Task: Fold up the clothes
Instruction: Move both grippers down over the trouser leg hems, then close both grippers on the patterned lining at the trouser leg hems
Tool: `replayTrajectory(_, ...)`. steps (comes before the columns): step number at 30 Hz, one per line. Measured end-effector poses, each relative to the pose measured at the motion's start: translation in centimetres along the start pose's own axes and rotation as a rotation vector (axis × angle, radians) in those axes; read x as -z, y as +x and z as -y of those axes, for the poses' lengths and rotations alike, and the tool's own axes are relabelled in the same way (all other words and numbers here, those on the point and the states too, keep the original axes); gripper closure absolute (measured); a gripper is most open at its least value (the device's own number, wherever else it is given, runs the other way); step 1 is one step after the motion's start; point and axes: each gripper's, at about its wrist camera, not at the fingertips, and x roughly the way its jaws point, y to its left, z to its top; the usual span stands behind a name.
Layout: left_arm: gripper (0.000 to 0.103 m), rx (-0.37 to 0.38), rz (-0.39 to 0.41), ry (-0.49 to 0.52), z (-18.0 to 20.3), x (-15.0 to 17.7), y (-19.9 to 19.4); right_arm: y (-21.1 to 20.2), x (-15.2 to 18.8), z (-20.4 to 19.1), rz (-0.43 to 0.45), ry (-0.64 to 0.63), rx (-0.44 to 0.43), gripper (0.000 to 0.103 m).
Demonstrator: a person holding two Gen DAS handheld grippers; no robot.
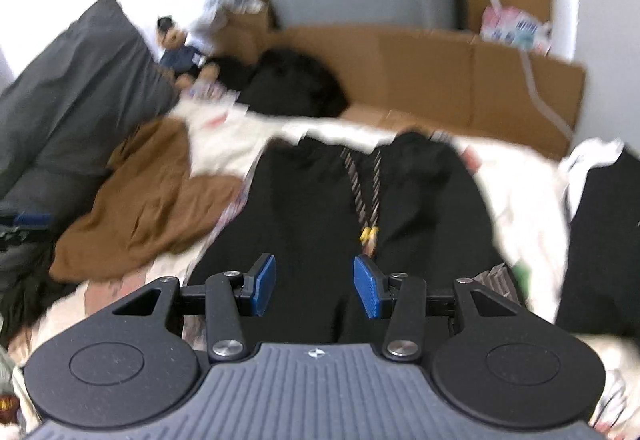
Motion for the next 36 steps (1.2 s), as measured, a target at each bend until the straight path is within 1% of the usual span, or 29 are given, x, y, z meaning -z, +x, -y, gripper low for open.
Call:
replayTrajectory(3,0.036,0.014,-0.028,0.008,-0.6,1.1,1.7,1.3,1.7,-0.3,-0.034,-0.007,-0.004,0.054)
replayTrajectory(9,0.036,0.018,-0.088,0.045,-1.7,3.3,5.4,3.2,3.8,-1.1,-0.102,-0.037,0.010,0.054)
replayTrajectory(11,0.036,0.027,-0.106,0.060,-1.9,4.0,6.9,4.1,4.5,-1.1,-0.140,-0.025,-0.005,0.054)
replayTrajectory(13,0.037,0.012,-0.131,0.099,-1.9,4.7,8.5,4.8,5.4,-1.2,-0.175,-0.023,-0.028,0.054)
replayTrajectory(15,0.042,-0.002,-0.155,0.133,-1.9,5.2,10.1,5.8,6.8,-1.7,-0.220,-0.051,-0.046,0.054)
replayTrajectory(17,0.057,0.004,-0.175,0.135,-2.2,5.5,11.3,6.7,7.9,-2.0,-0.254,-0.065,-0.060,0.054)
replayTrajectory(18,0.062,0.016,-0.185,0.126,-2.6,5.6,12.2,7.0,8.2,-2.0,-0.264,-0.060,-0.066,0.054)
replayTrajectory(19,0.071,0.015,-0.185,0.117,-2.9,5.7,12.8,7.3,8.5,-2.0,-0.274,-0.056,-0.072,0.054)
replayTrajectory(20,0.072,0.013,-0.185,0.108,-3.1,5.8,13.4,7.9,9.0,-2.2,-0.288,-0.055,-0.074,0.054)
replayTrajectory(24,0.072,0.023,-0.173,0.080,-3.7,5.8,15.2,9.8,10.3,-2.6,-0.339,-0.062,-0.083,0.055)
replayTrajectory(25,0.071,0.026,-0.172,0.080,-3.7,5.8,15.5,10.3,10.6,-2.7,-0.350,-0.057,-0.086,0.055)
replayTrajectory(27,0.062,0.034,-0.168,0.086,-3.4,5.9,16.1,11.1,10.9,-2.9,-0.366,-0.052,-0.090,0.055)
replayTrajectory(28,0.051,0.037,-0.165,0.089,-3.3,5.9,16.3,11.5,11.1,-3.0,-0.374,-0.052,-0.096,0.055)
replayTrajectory(29,0.036,0.040,-0.158,0.093,-3.1,6.0,16.5,11.7,11.2,-3.0,-0.378,-0.052,-0.098,0.054)
replayTrajectory(30,0.030,0.042,-0.150,0.098,-2.9,6.1,16.7,12.1,11.3,-3.1,-0.386,-0.051,-0.100,0.055)
replayTrajectory(32,0.029,0.045,-0.143,0.106,-2.6,6.2,17.2,12.9,11.6,-3.3,-0.403,-0.047,-0.094,0.054)
replayTrajectory(36,0.030,0.056,-0.172,0.111,-2.2,6.4,18.5,14.4,12.3,-3.2,-0.431,-0.020,-0.053,0.054)
